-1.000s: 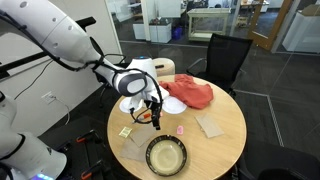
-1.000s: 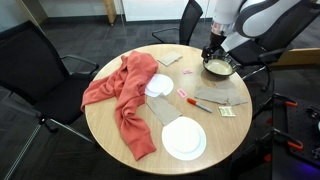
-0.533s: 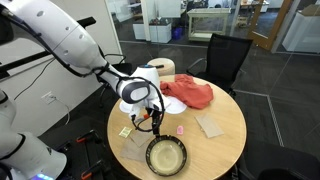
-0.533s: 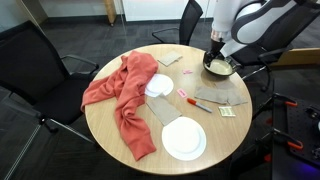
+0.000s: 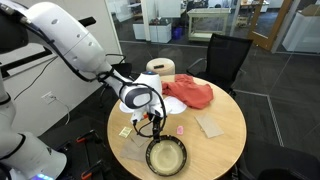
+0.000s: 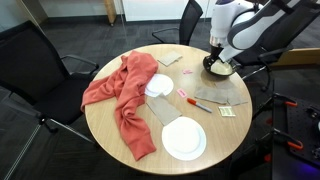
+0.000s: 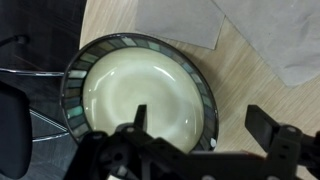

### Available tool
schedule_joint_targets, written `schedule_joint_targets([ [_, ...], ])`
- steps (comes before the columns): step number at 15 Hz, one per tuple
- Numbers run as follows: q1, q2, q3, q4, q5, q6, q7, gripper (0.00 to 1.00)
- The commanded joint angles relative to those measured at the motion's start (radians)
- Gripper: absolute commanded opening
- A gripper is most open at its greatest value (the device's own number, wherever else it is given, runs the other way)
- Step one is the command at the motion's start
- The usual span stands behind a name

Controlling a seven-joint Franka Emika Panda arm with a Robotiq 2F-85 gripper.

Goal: Move the bowl backwards then put the marker inside it.

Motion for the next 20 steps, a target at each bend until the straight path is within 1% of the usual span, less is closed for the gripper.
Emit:
schedule_joint_targets([
  [1,0.026,0.035,-0.015,0.029,0.04,0.013,-0.041,1.0],
  [10,0.057,0.115,-0.019,0.133,0.075,-0.002,-0.053,1.0],
  [20,0.056,0.198,-0.024,0.235,0.104,-0.033,-0.058,1.0],
])
